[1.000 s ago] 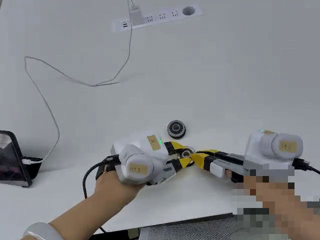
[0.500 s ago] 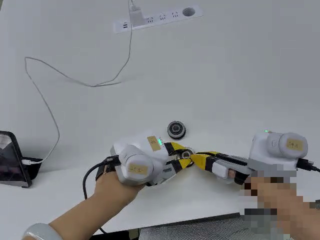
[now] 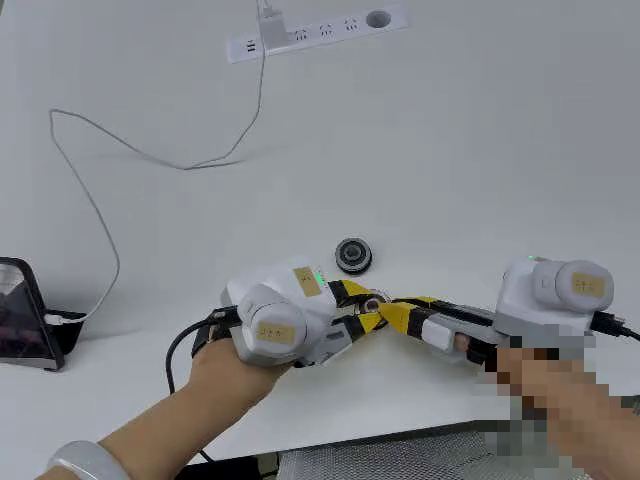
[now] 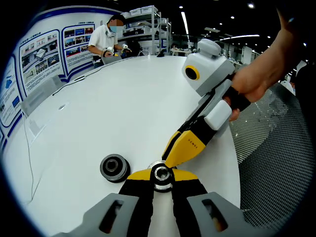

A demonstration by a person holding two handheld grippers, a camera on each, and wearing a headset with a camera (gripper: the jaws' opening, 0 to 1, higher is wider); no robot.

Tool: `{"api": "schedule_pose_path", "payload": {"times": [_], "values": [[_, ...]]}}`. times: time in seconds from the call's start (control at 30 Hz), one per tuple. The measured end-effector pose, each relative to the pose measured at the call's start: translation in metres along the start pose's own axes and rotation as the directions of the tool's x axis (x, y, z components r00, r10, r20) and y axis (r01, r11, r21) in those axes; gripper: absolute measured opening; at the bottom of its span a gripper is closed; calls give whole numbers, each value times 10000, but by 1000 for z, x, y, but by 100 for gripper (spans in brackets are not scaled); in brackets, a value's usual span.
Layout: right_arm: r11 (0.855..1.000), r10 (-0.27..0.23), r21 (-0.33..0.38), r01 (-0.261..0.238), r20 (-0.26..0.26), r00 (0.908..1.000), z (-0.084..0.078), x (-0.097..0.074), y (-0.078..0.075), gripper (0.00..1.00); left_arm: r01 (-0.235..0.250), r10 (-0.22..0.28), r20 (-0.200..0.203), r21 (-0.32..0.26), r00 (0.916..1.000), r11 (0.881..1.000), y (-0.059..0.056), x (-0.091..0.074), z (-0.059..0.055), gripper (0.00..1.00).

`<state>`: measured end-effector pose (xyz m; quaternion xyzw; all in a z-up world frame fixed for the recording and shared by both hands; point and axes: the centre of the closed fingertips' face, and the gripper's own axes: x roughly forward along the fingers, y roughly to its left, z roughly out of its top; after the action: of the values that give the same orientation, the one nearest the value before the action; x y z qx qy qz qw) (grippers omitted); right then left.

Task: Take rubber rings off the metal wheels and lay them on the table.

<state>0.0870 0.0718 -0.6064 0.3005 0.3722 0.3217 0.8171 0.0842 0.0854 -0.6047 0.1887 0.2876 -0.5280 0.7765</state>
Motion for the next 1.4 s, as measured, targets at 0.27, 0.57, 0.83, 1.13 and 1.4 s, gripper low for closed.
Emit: {"api": "schedule_pose_path", "payload": {"times": [0.27,0.57,0.83,1.13,1.4], "values": [[9999,157,16,-157,-93,9998,-2,1,3,17,-5,5,36,-34,10000,10000,0,0,-1,13],[9997,245,67,-244,-86,9997,-2,3,6,20,-21,22,72,-83,10000,10000,1,0,-1,13],[9998,190,60,-189,-69,9998,-1,2,4,22,-34,35,70,-114,10000,9999,0,0,1,13],[9992,286,301,-281,-156,9995,-2,2,6,23,-35,36,95,-134,9999,9999,1,0,0,13],[9992,276,281,-273,-95,9996,-1,3,5,23,-54,57,117,-187,9999,9998,1,0,0,13]]}}
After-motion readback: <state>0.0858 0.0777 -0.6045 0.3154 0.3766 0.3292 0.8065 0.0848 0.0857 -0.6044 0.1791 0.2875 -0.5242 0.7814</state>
